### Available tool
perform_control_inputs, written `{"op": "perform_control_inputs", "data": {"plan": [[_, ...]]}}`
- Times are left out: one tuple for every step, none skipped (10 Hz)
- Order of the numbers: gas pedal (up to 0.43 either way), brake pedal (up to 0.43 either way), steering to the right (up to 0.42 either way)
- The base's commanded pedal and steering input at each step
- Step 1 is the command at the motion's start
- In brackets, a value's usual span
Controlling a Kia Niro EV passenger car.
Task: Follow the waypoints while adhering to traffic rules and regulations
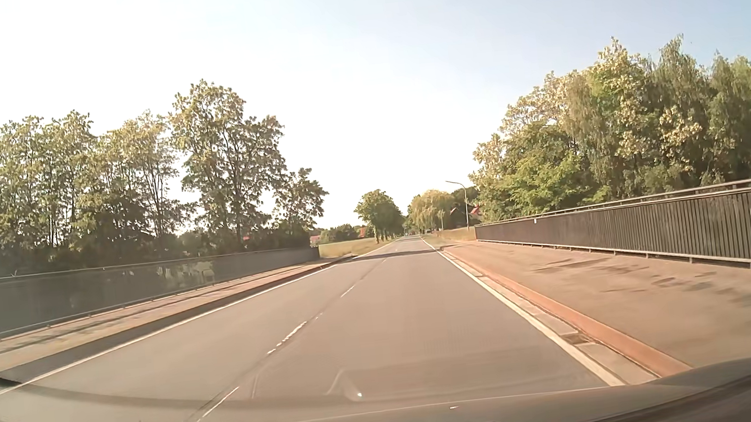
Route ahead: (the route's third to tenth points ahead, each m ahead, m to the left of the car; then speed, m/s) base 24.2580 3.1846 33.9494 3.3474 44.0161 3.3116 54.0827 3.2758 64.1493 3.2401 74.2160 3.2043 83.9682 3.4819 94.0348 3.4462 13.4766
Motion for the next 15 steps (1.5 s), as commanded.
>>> {"op": "perform_control_inputs", "data": {"plan": [[0.047,0.006,-0.001],[0.047,0.006,0.000],[0.047,0.006,0.001],[0.059,0.006,0.001],[0.067,0.006,0.002],[0.067,0.006,0.002],[0.079,0.006,0.002],[0.079,0.006,0.003],[0.079,0.006,0.003],[0.079,0.006,0.002],[0.087,0.006,0.002],[0.087,0.006,0.001],[0.087,0.006,0.001],[0.087,0.006,0.000],[0.098,0.006,0.000]]}}
